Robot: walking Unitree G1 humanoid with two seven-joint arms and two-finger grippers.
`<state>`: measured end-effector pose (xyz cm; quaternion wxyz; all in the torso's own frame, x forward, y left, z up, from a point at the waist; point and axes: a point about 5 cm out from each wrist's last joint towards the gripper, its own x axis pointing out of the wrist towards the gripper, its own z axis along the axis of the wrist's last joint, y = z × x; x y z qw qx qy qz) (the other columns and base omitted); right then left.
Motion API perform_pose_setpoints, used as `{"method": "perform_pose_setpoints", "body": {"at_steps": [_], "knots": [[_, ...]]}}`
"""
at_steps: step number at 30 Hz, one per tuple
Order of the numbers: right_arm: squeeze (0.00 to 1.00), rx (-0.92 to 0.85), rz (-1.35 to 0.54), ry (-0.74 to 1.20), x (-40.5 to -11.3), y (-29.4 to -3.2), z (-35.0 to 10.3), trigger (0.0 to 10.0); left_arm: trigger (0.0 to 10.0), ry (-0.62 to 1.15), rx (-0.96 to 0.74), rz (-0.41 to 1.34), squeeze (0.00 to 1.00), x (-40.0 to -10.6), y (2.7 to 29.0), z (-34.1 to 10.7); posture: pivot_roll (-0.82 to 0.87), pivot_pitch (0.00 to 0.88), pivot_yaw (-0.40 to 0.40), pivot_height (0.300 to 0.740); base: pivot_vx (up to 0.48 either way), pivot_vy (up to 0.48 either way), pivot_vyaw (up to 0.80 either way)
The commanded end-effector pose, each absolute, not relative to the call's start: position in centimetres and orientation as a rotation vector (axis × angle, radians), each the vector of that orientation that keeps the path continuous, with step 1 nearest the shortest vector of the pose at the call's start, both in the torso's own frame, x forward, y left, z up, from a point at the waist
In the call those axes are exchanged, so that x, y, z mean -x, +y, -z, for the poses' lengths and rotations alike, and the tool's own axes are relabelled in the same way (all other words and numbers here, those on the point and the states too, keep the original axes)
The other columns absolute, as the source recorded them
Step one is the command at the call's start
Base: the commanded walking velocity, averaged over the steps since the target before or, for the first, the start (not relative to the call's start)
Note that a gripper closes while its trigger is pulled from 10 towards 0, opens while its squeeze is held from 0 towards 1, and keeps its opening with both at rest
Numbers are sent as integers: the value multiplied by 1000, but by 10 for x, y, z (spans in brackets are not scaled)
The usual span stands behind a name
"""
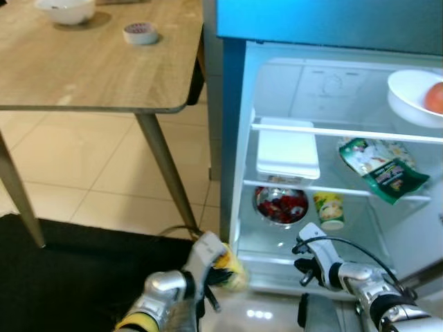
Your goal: Restocking fridge
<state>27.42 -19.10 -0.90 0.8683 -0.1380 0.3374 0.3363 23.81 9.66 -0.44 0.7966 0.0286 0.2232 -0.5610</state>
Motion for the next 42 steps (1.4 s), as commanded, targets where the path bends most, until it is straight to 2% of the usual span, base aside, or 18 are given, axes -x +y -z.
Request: {"method": "perform_pose_setpoints", "body": {"at_steps": [1,8,16,18,25,36,42], "knots": [[0,286,-706,707,-273,-193,9,10000,10000,491,-49,1221,0,-235,98,5,22,27,-54,492,0,0,0],[0,286,-711,707,-273,-195,8,10000,10000,482,-41,1293,0,-232,97,-4,20,28,-57,492,0,0,0],[0,257,-654,672,-279,-193,5,10000,10000,501,-170,1219,0,-237,98,0,21,31,-60,492,0,0,0],[0,289,-583,649,-286,-192,2,10000,10000,555,-319,1136,0,-239,103,10,25,38,-57,492,0,0,0],[0,321,-514,663,-290,-188,2,10000,10000,566,-534,959,0,-246,116,19,30,57,-53,492,0,0,0],[0,452,-535,712,-288,-184,8,10000,10000,511,-525,881,0,-245,117,20,55,98,-44,452,0,0,0],[0,489,-456,700,-293,-185,5,10000,10000,383,-504,871,0,-250,101,10,52,107,-38,432,0,0,0]]}}
